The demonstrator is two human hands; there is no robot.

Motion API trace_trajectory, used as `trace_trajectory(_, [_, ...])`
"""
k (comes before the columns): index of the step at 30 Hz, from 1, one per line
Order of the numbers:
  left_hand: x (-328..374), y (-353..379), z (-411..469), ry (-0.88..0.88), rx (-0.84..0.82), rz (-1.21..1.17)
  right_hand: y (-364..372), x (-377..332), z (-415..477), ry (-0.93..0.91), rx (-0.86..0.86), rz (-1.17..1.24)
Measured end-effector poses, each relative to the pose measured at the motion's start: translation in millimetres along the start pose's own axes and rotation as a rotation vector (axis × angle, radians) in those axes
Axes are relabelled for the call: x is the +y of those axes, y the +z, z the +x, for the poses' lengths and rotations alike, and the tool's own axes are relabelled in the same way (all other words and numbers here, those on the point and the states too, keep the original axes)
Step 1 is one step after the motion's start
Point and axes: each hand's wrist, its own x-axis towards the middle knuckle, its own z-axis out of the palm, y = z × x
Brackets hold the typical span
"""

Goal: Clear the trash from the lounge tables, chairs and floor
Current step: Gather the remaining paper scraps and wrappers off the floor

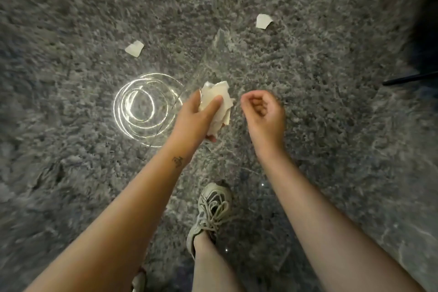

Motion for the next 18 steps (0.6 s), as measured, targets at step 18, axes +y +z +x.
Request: trace_trajectory(18, [208.3,19.6,45.0,-0.043,0.202,-0.1,-82.2,-115.8,204.4,0.255,-0.007,-0.308])
